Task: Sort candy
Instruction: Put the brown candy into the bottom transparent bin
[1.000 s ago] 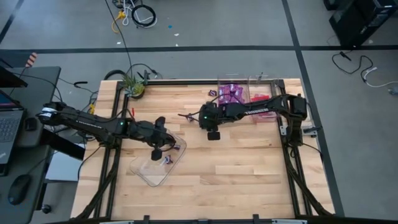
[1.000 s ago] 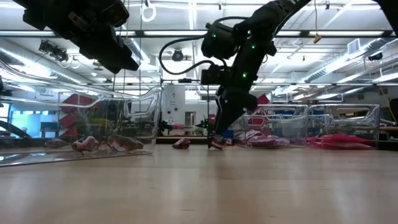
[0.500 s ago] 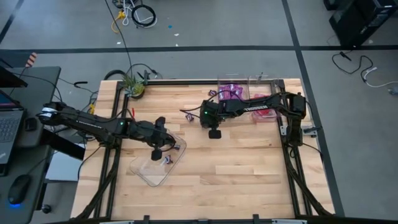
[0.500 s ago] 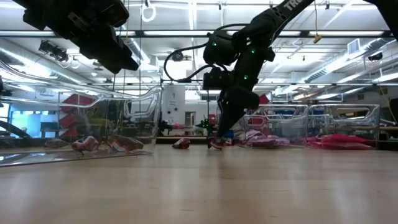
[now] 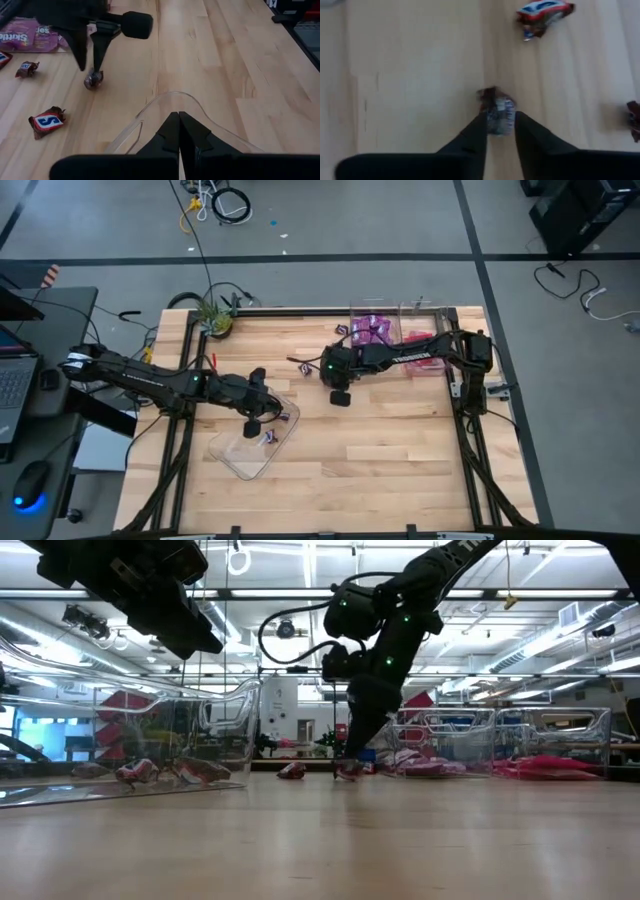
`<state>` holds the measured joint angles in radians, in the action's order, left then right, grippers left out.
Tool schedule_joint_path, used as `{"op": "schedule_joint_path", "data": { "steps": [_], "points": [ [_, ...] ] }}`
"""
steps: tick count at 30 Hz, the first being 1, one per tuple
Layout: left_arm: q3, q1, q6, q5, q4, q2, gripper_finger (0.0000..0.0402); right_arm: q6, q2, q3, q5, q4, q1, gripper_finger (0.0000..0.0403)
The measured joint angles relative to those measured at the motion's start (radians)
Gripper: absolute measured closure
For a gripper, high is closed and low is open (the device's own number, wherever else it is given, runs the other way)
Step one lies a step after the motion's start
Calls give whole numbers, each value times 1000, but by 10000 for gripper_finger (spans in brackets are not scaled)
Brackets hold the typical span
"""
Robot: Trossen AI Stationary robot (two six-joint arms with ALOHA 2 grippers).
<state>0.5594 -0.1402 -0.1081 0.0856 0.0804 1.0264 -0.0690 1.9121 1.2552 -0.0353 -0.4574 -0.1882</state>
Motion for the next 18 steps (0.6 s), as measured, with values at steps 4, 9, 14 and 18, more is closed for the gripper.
{"op": "schedule_joint_path", "data": {
  "steps": [4, 9, 14, 18],
  "points": [
    [0, 0, 0, 0, 0, 0, 397, 17, 0, 0, -2, 7, -10, 276],
    [0, 0, -1, 0, 0, 0, 396, 18, 0, 0, 25, 8, -17, 283],
    [1, 0, -1, 0, 1, 0, 395, 17, 0, 0, 51, 6, -17, 289],
    [1, 0, -1, 0, 2, 0, 395, 17, 0, 0, 55, 11, -8, 271]
  ]
}}
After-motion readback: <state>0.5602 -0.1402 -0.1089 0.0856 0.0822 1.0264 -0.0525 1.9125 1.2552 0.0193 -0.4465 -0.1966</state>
